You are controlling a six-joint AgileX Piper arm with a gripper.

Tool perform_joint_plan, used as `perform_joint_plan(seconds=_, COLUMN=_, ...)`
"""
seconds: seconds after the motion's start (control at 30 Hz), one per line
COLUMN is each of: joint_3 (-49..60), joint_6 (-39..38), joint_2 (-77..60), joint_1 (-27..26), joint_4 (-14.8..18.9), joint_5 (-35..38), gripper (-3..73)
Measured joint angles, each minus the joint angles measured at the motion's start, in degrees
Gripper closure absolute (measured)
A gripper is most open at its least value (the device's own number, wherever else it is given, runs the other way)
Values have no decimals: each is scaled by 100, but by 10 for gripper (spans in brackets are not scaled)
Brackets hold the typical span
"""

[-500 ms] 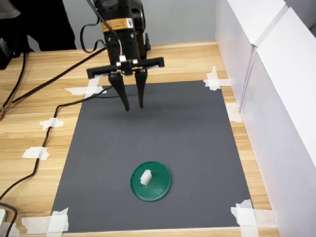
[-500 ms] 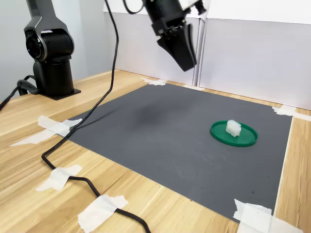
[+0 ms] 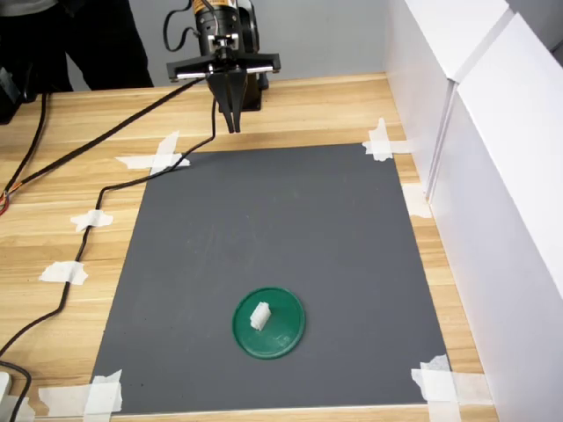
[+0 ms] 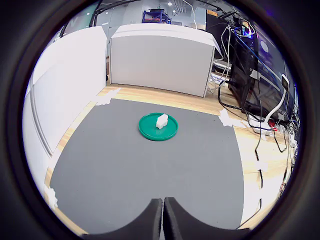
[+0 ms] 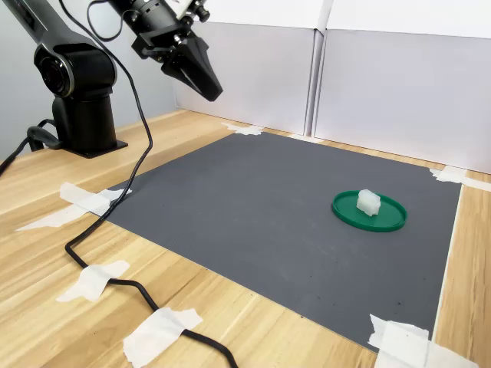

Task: Grasp a white terminal and put it on the green lid.

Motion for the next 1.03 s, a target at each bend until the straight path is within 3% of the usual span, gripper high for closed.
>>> perform_joint_plan(seconds=0.5, joint_3=940, joint_6=145, joint_2=-2928, joint_1=0, joint_4=-40, joint_5=89, gripper=711)
perform_joint_plan(seconds=1.03, joint_3=951, joint_6=149, joint_2=-3410, joint_1=0, joint_4=-40, joint_5=310, gripper=711)
